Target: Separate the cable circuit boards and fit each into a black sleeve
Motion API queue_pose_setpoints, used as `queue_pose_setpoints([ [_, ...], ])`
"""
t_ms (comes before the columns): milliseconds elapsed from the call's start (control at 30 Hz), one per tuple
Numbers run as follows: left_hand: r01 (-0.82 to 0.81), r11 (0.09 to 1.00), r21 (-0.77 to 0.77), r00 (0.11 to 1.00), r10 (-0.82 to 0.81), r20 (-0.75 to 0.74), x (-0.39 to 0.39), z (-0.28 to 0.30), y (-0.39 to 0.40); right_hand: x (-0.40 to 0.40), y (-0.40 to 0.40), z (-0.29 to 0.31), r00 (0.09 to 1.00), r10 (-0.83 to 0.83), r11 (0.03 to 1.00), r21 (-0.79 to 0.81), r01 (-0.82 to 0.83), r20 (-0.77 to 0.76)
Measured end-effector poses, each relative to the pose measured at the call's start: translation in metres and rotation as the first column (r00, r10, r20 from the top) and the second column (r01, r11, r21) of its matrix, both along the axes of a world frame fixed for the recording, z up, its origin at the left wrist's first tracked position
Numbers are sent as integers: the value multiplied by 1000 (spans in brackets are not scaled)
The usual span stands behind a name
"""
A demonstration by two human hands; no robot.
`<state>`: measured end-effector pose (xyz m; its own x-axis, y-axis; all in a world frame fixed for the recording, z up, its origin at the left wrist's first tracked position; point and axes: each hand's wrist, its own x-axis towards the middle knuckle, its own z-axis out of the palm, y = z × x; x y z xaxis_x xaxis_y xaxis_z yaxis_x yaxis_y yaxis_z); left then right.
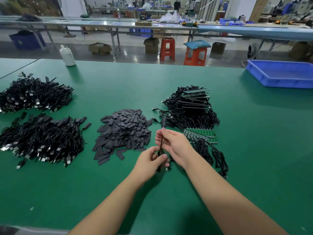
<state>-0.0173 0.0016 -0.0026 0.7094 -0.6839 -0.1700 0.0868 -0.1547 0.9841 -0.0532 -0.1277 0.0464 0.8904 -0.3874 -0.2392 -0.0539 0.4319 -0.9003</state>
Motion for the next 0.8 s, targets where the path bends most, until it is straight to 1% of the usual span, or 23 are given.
queue_pose_setpoints([
  [33,-49,999,1,999,49,18,1,0,-1,2,-1,-3,1000,-5,1000,-26,4,-9],
  [67,-91,996,18,995,90,54,4,2,0,3,-3,-6,999,-5,990,-144,-2,-51],
  [100,-125,991,50,987,119,105,8,4,2,4,-8,-9,992,-13,935,-353,-31,-122],
  [133,-160,982,98,975,141,170,16,8,6,3,-16,-13,980,-44,795,-601,-84,-195],
  [167,-204,967,155,954,161,253,27,10,13,2,-26,-18,963,-108,579,-803,-141,-247],
  [200,-263,940,217,921,178,346,40,14,21,-1,-38,-21,945,-184,359,-914,-191,-270],
  [233,-328,905,271,882,191,431,54,18,32,-5,-51,-24,925,-253,199,-951,-237,-283],
  [267,-390,868,309,843,201,499,69,22,45,-9,-65,-28,900,-309,109,-952,-288,-308],
  [300,-451,826,339,801,207,561,86,25,58,-12,-78,-31,869,-346,76,-934,-349,-353],
  [333,-509,779,365,760,209,615,103,28,71,-17,-89,-33,839,-352,100,-908,-407,-415],
  [400,-616,659,432,692,190,696,136,33,98,-24,-104,-36,805,-290,222,-854,-470,-518],
  [433,-657,578,484,674,164,720,152,34,110,-27,-107,-37,804,-264,252,-842,-477,-534],
  [500,-696,415,586,676,104,729,179,32,135,-32,-111,-40,810,-260,227,-849,-478,-526],
  [533,-693,359,624,691,85,718,190,31,145,-32,-111,-40,810,-276,212,-855,-474,-517],
  [600,-674,296,676,722,71,688,204,23,162,-32,-111,-42,796,-320,197,-857,-475,-515],
  [667,-665,258,700,741,114,662,209,16,171,-31,-110,-47,779,-337,201,-849,-489,-529],
  [733,-671,248,699,740,154,655,210,12,173,-30,-108,-53,758,-297,202,-814,-544,-580],
  [800,-687,245,684,722,124,681,210,10,171,-29,-107,-59,731,-282,168,-782,-600,-622],
])
